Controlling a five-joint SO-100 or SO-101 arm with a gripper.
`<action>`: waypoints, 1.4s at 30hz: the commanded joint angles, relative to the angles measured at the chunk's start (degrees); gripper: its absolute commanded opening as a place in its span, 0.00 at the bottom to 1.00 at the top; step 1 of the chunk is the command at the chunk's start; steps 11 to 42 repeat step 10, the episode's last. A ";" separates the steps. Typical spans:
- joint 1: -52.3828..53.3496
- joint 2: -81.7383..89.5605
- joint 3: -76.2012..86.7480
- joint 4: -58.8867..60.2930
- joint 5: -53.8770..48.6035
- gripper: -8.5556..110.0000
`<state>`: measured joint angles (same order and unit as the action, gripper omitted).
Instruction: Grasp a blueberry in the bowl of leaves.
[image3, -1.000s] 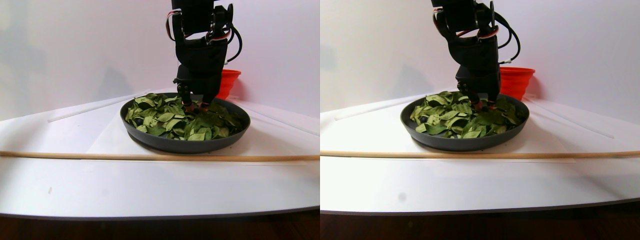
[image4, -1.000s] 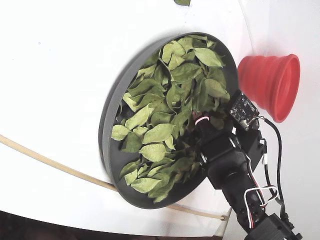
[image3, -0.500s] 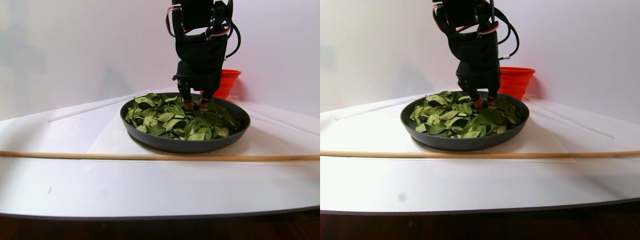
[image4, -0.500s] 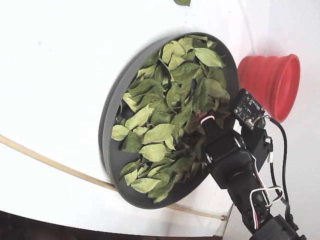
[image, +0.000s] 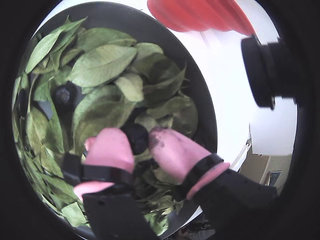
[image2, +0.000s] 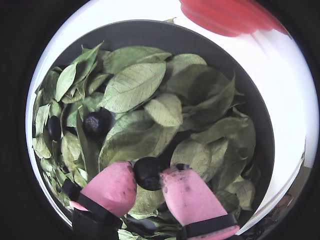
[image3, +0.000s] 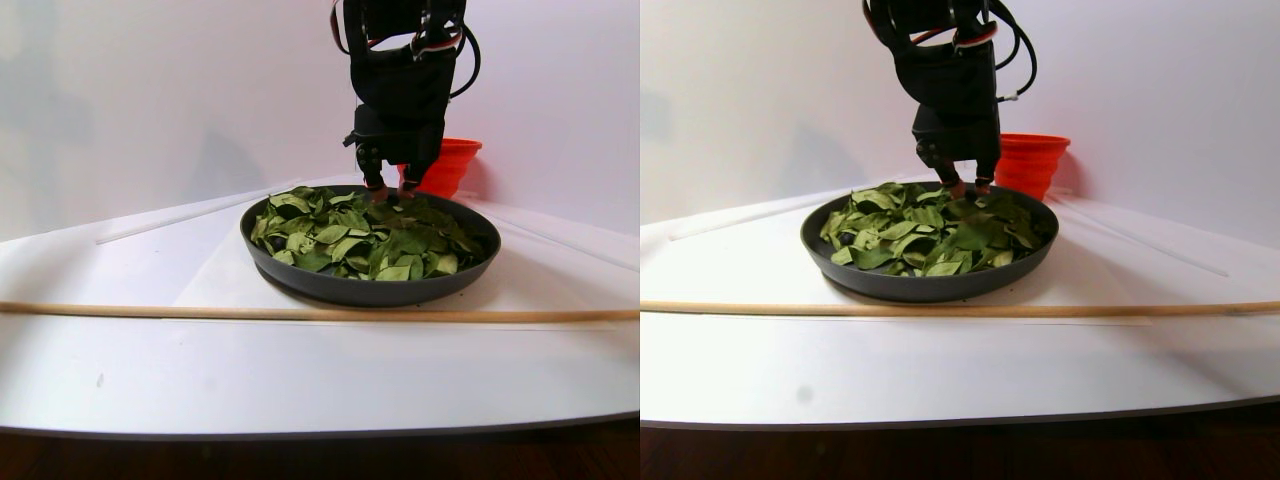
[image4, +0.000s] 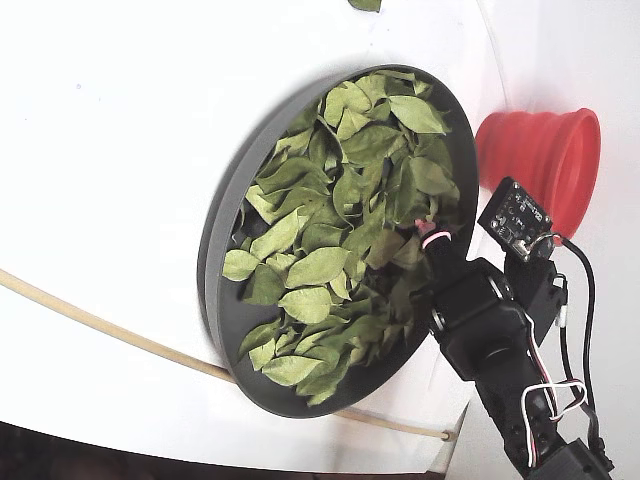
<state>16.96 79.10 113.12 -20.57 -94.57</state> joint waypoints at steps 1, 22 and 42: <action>1.93 7.29 -0.53 -0.97 -0.53 0.15; 2.37 8.79 -0.97 -0.97 -1.41 0.15; 2.37 8.79 -0.97 -0.97 -1.41 0.15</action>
